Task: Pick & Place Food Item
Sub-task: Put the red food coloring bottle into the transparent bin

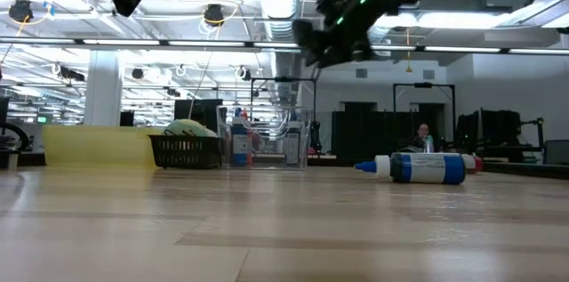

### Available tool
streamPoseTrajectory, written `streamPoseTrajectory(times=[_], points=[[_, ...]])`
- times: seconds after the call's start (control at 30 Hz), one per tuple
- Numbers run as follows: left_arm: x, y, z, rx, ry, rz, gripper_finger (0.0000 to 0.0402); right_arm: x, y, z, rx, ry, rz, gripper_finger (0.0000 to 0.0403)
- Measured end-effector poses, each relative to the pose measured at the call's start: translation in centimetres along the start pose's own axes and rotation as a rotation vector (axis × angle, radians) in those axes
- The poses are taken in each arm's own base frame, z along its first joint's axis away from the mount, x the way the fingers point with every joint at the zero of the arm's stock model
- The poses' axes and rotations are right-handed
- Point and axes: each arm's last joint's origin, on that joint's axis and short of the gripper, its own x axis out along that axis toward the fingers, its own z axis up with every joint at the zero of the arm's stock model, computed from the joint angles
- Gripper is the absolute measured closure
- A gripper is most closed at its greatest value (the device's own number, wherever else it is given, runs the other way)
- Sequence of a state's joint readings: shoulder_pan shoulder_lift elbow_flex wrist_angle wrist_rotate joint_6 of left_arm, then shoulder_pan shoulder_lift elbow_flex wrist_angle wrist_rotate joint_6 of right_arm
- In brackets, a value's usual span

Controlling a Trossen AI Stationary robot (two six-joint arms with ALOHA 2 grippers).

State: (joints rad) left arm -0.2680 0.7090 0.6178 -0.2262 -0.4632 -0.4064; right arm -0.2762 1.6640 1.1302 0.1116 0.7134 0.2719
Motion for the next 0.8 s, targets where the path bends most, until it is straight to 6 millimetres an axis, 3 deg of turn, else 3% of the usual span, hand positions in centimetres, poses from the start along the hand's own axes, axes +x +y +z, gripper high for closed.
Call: streamPoseTrajectory(times=[0.13, 0.37, 0.53, 0.8], points=[[0.0, -0.2, 0.3, 0.041, -0.028, -0.032, 0.027, -3.9, -1.2, 0.9, -0.043, 0.17, 0.142, 0.0262], [-0.1, -0.6, 1.1, 0.059, -0.097, -0.083, 0.027, -9.0, -5.3, 0.0, -0.22, 0.675, 0.466, 0.0262], [-0.1, -0.7, 1.3, 0.05, -0.121, -0.087, 0.027, -8.7, -7.7, -1.6, -0.415, 0.924, 0.503, 0.0262], [0.3, -0.8, 1.4, 0.037, -0.143, -0.054, 0.027, -4.5, -5.9, -6.1, -0.946, 1.156, 0.551, 0.0262]])
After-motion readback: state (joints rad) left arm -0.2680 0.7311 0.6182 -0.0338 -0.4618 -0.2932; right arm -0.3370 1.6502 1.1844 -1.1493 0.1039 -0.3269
